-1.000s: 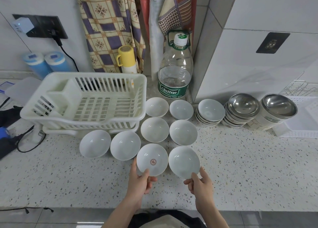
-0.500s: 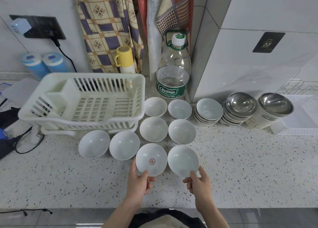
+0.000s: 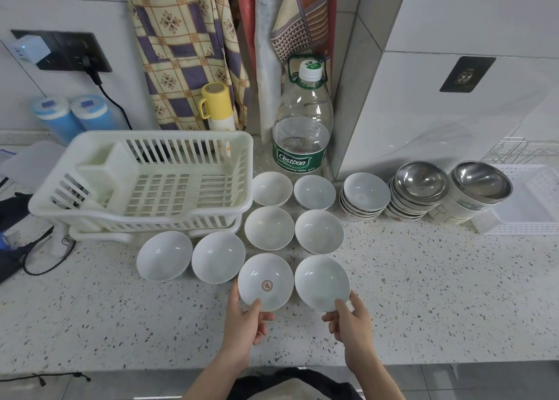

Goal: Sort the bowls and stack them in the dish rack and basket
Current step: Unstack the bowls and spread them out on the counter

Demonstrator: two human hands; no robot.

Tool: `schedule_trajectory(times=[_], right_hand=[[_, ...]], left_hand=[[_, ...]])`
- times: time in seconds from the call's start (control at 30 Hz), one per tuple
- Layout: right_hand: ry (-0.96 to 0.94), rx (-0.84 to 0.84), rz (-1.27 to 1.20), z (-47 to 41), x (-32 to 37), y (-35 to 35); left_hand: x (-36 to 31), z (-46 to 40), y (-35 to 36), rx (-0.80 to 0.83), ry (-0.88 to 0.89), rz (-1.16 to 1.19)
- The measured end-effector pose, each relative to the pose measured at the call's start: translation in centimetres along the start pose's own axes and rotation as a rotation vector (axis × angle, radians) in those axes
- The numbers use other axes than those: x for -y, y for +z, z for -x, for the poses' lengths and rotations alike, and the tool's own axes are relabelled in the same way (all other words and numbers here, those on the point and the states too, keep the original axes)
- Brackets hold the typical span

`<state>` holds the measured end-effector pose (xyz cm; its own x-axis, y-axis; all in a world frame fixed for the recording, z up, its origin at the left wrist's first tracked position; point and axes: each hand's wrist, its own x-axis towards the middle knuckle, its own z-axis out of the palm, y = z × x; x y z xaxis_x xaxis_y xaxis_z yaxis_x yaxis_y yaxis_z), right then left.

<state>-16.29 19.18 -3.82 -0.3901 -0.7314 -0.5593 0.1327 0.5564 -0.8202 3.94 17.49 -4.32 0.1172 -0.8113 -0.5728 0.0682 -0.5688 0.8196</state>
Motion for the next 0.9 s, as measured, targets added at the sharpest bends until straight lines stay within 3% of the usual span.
schedule_trajectory(times=[0.43,0.67,0.9], right_hand=[[0.116,0.035,-0.130,1.2,0.0,-0.1],[0.127,-0.043,-0.184,2.0,-0.9,-0.9],[0.081,-0.178,-0.254,0.6,-0.1,-3.5]], left_hand=[[-0.1,0.9,-0.5,0.076,-0.078,0.132],[1.1,2.9,-1.8,0.007,-0.190,0.094],[0.2,3.8,-0.4,-0.053,-0.069,0.080]])
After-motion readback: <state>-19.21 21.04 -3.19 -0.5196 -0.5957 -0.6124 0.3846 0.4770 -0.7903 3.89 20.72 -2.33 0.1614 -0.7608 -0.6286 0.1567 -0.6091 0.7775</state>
